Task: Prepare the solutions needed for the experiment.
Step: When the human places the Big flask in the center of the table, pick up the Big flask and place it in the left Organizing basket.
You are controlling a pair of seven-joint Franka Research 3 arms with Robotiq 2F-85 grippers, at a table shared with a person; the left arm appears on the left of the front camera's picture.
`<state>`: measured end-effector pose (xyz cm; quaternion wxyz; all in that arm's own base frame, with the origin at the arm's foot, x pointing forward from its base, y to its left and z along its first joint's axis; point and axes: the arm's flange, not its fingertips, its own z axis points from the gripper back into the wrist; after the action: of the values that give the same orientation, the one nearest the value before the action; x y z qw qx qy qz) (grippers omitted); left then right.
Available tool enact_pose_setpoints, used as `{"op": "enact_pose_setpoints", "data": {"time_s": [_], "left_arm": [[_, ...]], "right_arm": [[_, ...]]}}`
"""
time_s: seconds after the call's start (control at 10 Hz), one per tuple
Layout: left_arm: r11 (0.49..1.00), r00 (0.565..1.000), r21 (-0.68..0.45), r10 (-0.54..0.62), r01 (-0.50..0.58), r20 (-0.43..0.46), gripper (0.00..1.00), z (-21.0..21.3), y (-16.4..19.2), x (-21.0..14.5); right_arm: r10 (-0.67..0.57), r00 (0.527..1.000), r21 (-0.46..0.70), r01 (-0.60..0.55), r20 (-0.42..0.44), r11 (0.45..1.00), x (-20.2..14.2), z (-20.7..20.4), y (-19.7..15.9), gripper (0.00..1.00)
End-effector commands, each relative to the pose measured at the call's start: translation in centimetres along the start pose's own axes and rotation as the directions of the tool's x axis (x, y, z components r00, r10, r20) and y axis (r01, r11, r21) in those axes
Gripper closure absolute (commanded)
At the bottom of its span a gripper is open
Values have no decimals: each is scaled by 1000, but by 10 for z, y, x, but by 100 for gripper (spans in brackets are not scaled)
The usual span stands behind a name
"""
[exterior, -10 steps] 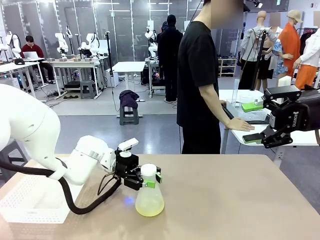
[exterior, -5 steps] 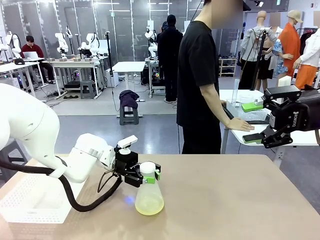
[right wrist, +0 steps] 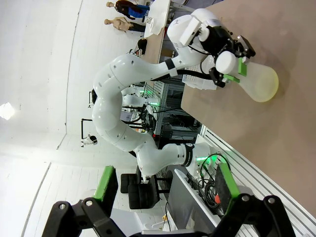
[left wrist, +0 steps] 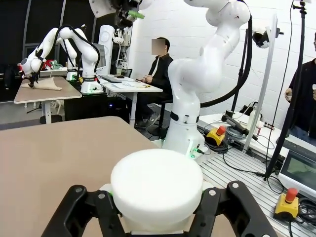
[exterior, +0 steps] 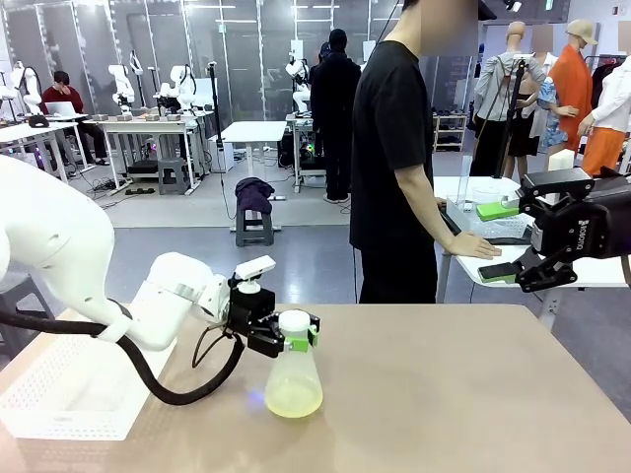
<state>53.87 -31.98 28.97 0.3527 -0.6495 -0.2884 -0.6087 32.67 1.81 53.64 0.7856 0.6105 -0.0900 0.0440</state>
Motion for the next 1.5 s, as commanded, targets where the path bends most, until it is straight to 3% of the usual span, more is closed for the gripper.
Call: {"op": "enact_pose_setpoints", "data": {"time_s": [0.0,0.2,0.5,0.7,1.1,1.4], "left_arm": [[1000,1000,-12,-13,13,-9,82,-2,-14,45],[998,998,-23,-55,54,-26,82,8,-30,91],[989,987,66,-128,135,-99,82,52,-88,158],[946,966,229,-189,228,-177,82,100,-145,192],[787,937,508,-282,350,-207,82,206,-275,191],[737,941,587,-295,335,-167,82,244,-316,151]], "right_arm": [[8,1000,13,-8,3,1000,1,0,0,0],[8,1000,13,-8,3,1000,1,0,0,0],[8,1000,13,-8,3,1000,1,0,0,0],[8,1000,13,-8,3,1000,1,0,0,0],[8,1000,13,-8,3,1000,1,0,0,0],[8,1000,13,-8,3,1000,1,0,0,0]]}}
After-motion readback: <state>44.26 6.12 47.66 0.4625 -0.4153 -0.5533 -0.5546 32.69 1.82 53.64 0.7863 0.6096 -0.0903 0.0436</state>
